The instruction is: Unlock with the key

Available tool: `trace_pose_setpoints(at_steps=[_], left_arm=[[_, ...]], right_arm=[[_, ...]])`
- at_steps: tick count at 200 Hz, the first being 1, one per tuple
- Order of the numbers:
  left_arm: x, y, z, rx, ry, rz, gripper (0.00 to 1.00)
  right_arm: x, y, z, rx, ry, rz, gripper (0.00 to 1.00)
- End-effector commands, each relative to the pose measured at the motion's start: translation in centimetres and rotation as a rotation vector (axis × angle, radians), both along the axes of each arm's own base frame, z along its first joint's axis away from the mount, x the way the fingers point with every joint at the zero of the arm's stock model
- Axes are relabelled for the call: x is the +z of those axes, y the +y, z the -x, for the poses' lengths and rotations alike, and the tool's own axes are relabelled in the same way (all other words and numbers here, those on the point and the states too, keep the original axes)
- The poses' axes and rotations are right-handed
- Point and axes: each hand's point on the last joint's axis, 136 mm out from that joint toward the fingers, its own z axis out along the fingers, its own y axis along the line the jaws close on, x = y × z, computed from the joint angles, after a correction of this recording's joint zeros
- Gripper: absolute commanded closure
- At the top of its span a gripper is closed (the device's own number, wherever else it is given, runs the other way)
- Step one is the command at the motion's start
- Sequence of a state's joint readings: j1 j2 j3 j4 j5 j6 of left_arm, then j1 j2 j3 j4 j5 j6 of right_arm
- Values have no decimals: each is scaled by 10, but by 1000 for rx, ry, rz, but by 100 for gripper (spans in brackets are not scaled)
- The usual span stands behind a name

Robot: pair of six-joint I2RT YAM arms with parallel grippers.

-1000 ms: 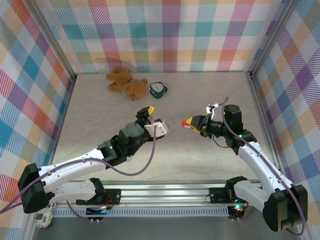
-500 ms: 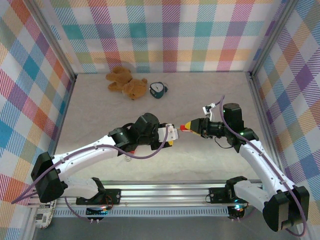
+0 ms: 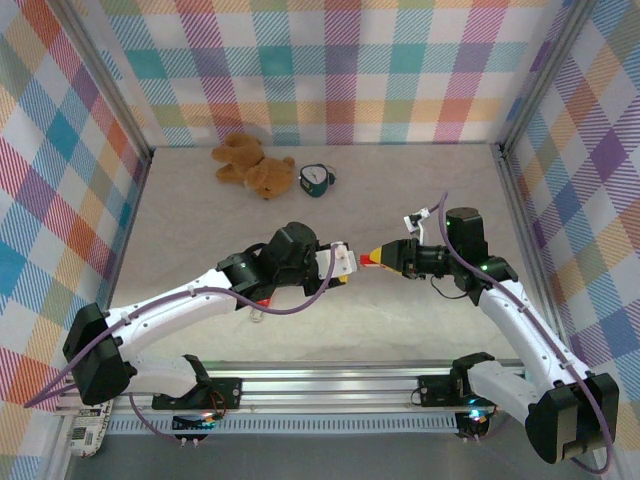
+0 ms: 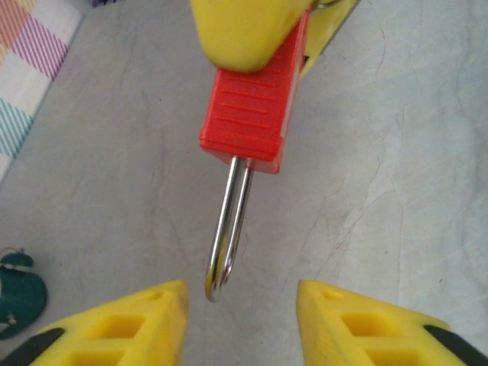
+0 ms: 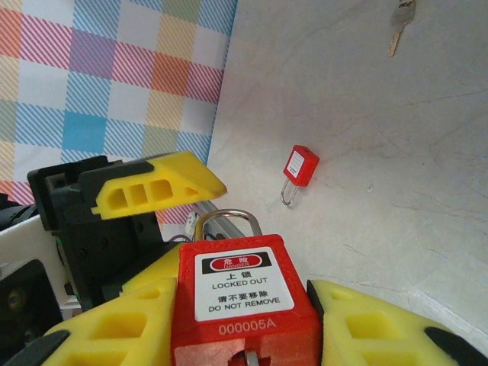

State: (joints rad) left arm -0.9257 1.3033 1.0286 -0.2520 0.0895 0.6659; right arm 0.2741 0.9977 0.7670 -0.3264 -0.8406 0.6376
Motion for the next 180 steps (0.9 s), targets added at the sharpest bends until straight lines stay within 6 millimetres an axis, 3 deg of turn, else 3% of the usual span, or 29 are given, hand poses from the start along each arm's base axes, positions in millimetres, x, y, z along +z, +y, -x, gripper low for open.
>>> trace_pose_setpoints(at_steps=[1,67,139,180], left_arm=[[10,-8,-5,-19,-1,28,71],[7,-7,-4,-22,9,20,100],[13,14,-8,20,27,50,100],[6,32,-6,49,57,8,100]], right_arm=[[10,3,4,41,-38,-21,74],[7,1,1,17,-42,-2,76],[11,0,-2,25,-56,16,76],[15,-4,-5,13,-60,11,77]])
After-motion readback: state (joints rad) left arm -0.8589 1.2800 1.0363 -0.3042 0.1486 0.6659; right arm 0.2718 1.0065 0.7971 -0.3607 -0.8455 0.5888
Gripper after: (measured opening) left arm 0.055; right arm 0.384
